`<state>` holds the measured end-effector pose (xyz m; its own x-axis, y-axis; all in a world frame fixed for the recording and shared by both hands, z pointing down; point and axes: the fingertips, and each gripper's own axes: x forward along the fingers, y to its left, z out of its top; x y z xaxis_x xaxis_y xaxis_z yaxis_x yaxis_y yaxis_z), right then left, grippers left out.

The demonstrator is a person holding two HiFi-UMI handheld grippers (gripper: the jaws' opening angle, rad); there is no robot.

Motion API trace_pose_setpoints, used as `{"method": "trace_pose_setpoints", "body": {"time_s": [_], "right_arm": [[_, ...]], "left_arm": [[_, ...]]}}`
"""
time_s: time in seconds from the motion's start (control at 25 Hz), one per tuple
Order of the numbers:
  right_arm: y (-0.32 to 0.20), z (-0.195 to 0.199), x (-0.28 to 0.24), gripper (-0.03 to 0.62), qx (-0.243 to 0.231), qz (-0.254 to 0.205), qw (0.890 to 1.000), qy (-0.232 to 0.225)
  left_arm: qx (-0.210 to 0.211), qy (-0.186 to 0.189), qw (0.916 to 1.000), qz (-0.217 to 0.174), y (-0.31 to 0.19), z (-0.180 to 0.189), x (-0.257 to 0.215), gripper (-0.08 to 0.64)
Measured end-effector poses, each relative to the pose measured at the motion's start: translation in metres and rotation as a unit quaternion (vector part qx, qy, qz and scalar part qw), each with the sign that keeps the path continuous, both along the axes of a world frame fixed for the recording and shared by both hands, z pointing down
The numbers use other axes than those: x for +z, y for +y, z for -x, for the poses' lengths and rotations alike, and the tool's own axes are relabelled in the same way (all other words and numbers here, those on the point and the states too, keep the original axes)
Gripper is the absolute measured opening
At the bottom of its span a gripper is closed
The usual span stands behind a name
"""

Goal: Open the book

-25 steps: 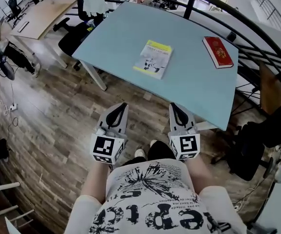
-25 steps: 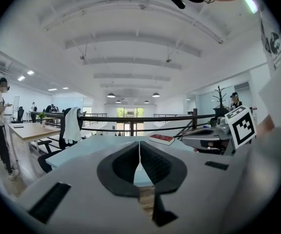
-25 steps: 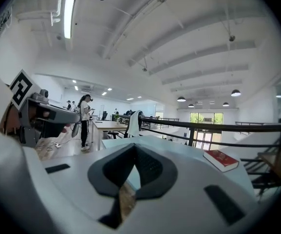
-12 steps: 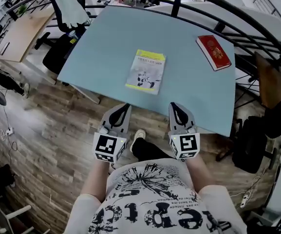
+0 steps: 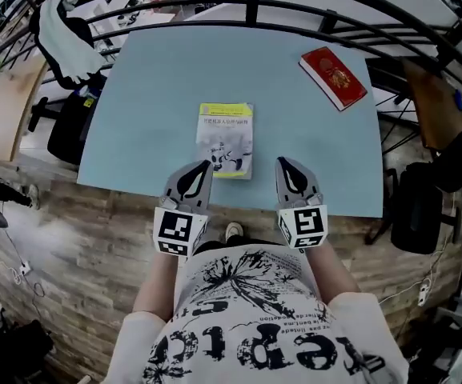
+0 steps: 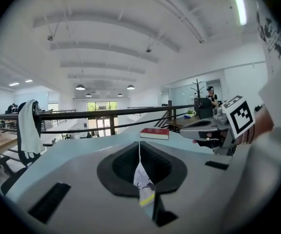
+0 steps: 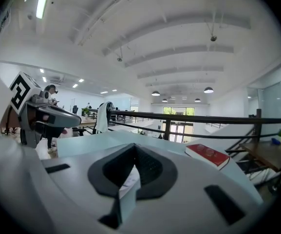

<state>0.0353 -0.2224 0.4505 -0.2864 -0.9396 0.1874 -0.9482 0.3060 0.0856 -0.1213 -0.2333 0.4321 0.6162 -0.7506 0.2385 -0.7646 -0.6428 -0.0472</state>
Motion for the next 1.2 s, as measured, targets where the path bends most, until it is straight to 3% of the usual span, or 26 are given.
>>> {"method": "trace_pose_setpoints", "body": {"time_s": [0.24, 0.44, 0.64, 0.76, 0.88, 1.2], "right_arm": [[-0.012, -0.015, 0.011, 0.011, 0.031, 0.028, 0.999, 0.003], [-0.011, -0.021, 0.019, 0.011, 0.059, 0.042, 0.997, 0.007], [-0.009, -0.022, 0.025, 0.011, 0.079, 0.053, 0.996, 0.003], [-0.006, -0.023, 0.028, 0.011, 0.088, 0.054, 0.995, 0.001], [0.000, -0.031, 0.036, 0.011, 0.103, 0.062, 0.993, 0.000], [0.012, -0.048, 0.057, 0.011, 0.128, 0.087, 0.988, 0.005]], "left_arm": [[0.060, -0.014, 0.9965, 0.056, -0.027, -0.033, 0.037, 0.023], [0.108, -0.051, 0.9846, 0.127, -0.025, -0.057, 0.093, 0.023], [0.146, -0.080, 0.9719, 0.167, -0.020, -0.076, 0.132, 0.027], [0.160, -0.097, 0.9653, 0.182, -0.020, -0.087, 0.154, 0.124], [0.168, -0.116, 0.9598, 0.193, -0.019, -0.097, 0.174, 0.173], [0.162, -0.169, 0.9532, 0.191, -0.026, -0.105, 0.211, 0.186]]}}
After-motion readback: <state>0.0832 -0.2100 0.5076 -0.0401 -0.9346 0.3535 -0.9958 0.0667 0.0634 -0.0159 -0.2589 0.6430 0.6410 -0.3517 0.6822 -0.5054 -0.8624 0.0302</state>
